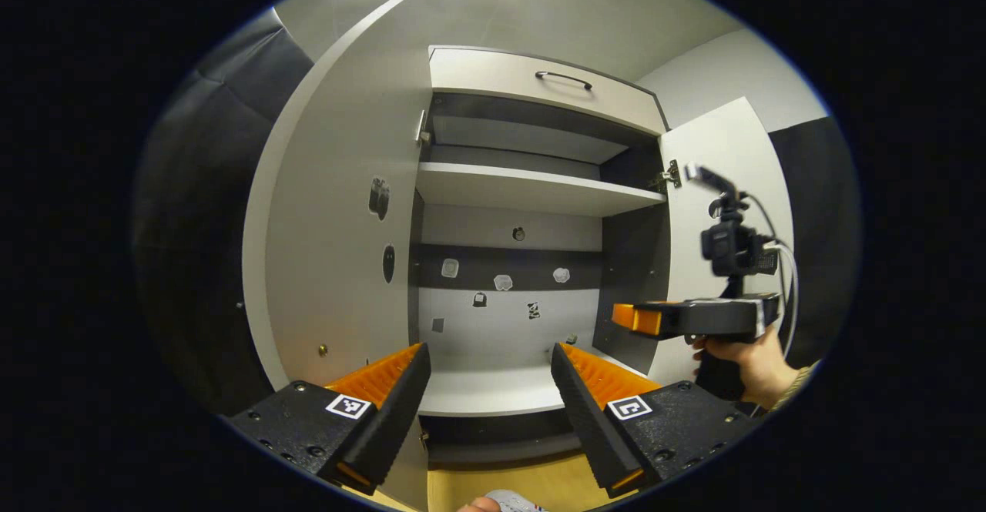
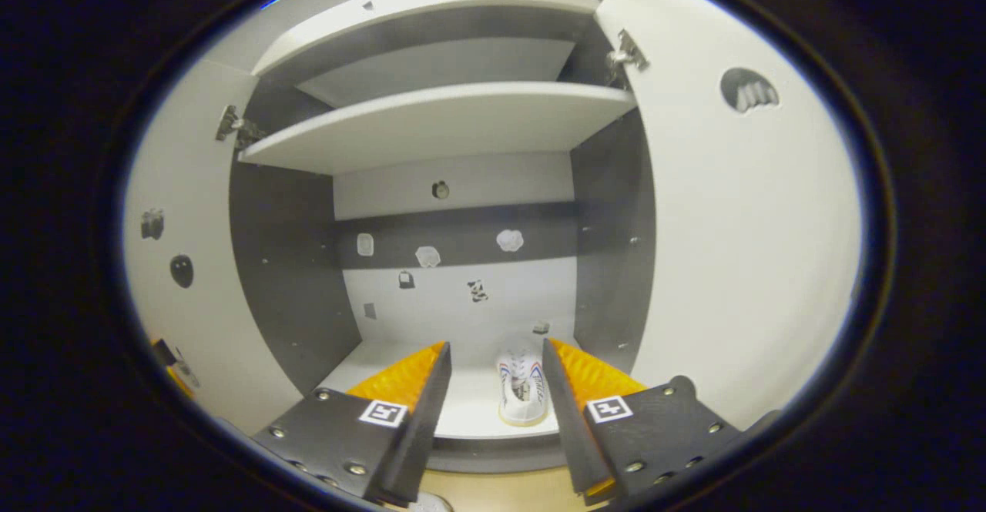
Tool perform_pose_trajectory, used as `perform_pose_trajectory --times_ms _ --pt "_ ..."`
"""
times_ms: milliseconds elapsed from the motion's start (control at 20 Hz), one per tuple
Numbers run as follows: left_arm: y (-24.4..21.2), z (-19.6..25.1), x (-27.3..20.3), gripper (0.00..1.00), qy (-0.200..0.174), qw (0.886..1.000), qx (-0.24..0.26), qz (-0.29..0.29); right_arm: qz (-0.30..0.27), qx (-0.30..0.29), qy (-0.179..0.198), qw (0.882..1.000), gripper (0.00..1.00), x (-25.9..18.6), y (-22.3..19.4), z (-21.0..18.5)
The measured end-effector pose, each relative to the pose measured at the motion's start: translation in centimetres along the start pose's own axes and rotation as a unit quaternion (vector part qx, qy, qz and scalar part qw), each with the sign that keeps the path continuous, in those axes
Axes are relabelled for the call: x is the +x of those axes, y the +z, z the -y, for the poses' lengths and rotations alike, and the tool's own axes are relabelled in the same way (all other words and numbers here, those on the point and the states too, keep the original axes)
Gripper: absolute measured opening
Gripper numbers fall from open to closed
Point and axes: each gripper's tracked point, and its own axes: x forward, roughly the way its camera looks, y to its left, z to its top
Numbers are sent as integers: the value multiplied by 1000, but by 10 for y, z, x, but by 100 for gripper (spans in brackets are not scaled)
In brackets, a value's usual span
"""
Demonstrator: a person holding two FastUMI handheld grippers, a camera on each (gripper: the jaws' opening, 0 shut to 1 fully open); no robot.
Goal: Grab one shoe with the right hand and put it into the shoe cabinet, grab the other shoe with the left hand and put it into the shoe cabinet; then close the right door with the right hand and the left door with the left hand.
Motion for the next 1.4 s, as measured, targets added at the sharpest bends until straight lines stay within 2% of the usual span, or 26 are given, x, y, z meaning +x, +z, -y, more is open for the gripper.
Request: perform_pose_trajectory --times_ms 50,100,200,250,300,450,650,800,850,900,1050,1200,1400 --pt "-4 1 2 95 2 1000 1 -4 9 -5 -5 1000 71 -13 7 4" --pt "-8 2 2 96 3 1000 1 -9 18 -7 -3 1000 86 -26 14 3" --pt "-18 5 5 96 1 1000 0 -20 35 -5 -2 999 88 -52 26 4" --pt "-26 7 7 96 0 1000 2 -30 44 -6 -5 999 82 -63 33 7" --pt "-33 8 9 96 0 999 4 -41 50 -10 -10 999 89 -75 39 11" --pt "-64 14 13 96 -3 996 7 -85 71 -26 -25 997 89 -108 55 19" --pt "-111 23 15 96 -19 988 14 -150 86 -35 -29 995 89 -146 71 19" --pt "-157 28 12 96 -28 978 7 -208 103 -37 -27 994 89 -166 83 18" --pt "-178 30 10 96 -31 972 0 -232 102 -40 -28 994 89 -172 83 19" --pt "-200 31 5 96 -33 965 -7 -261 104 -42 -29 993 82 -178 85 20" --pt "-273 30 -19 97 -31 933 -25 -357 106 -48 -37 993 82 -193 83 27" --pt "-334 26 -38 97 -20 908 -36 -418 109 -52 -47 992 82 -204 84 32" --pt "-398 34 -72 97 -30 868 -48 -493 115 -62 -57 990 82 -214 85 36"
